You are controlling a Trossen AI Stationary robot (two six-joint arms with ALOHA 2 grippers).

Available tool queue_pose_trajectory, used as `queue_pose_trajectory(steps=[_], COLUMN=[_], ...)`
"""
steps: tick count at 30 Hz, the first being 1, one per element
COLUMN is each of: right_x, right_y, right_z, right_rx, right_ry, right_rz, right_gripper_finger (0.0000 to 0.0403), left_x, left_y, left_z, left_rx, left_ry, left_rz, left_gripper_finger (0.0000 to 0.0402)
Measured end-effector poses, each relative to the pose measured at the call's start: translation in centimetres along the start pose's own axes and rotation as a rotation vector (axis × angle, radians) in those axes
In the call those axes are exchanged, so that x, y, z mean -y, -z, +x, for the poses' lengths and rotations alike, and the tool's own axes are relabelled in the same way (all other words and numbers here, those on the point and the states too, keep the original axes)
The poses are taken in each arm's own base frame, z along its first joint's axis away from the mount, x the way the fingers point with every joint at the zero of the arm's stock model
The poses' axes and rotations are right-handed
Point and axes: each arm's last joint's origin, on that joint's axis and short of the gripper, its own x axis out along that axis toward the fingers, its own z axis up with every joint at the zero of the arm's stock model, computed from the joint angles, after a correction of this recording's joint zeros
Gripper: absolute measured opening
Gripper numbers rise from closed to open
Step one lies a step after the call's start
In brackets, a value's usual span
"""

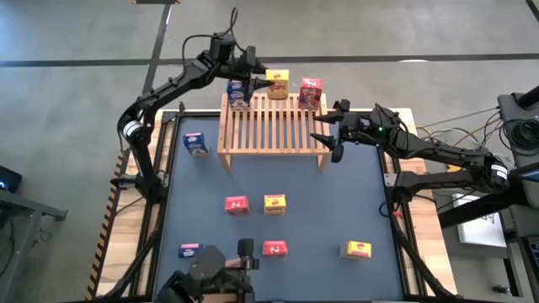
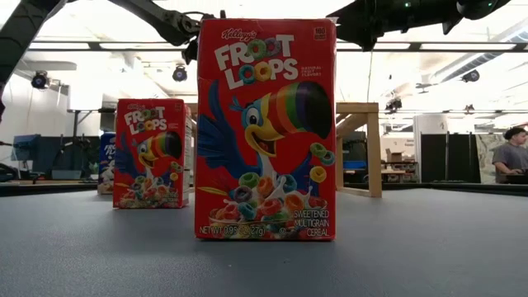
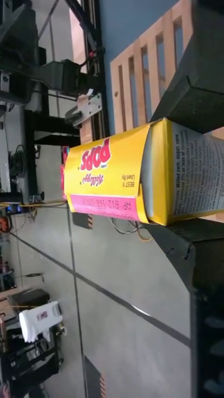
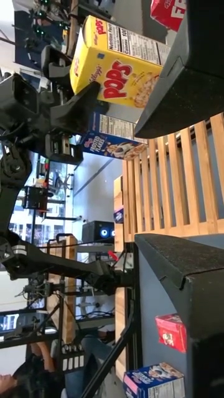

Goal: Stack cereal on shelf
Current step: Put the top yellow cereal box on the shelf

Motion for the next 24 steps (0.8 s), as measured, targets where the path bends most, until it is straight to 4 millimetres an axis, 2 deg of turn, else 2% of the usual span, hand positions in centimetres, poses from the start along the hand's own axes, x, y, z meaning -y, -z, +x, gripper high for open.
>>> queue_pose_trajectory(steps=[24], right_x=[0.0], right_y=[0.02], right_z=[0.0], right_rx=[0.0], right_ry=[0.0], right_rz=[0.0], right_gripper_finger=[0.0251], left_x=[0.25], left_y=[0.4], left_z=[0.11], left_rx=[-0.049], left_ry=[-0.011], left_rz=[0.023], left_gripper_finger=[0.0165])
